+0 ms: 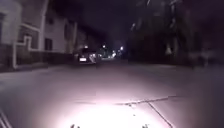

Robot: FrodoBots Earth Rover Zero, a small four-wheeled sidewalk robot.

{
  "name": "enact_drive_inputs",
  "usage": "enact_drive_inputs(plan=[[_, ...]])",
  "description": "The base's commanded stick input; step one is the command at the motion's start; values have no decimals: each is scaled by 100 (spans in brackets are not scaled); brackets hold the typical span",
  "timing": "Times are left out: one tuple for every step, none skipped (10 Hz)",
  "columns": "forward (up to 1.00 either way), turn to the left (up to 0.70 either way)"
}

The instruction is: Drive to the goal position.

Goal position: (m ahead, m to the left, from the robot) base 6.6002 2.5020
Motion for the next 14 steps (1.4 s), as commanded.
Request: enact_drive_inputs(plan=[[70, 0], [70, 0], [70, 0], [70, 0], [70, 0], [70, 0], [70, 0], [70, 0], [70, 0], [70, 0], [70, 0], [70, 0], [70, 0], [70, 0]])
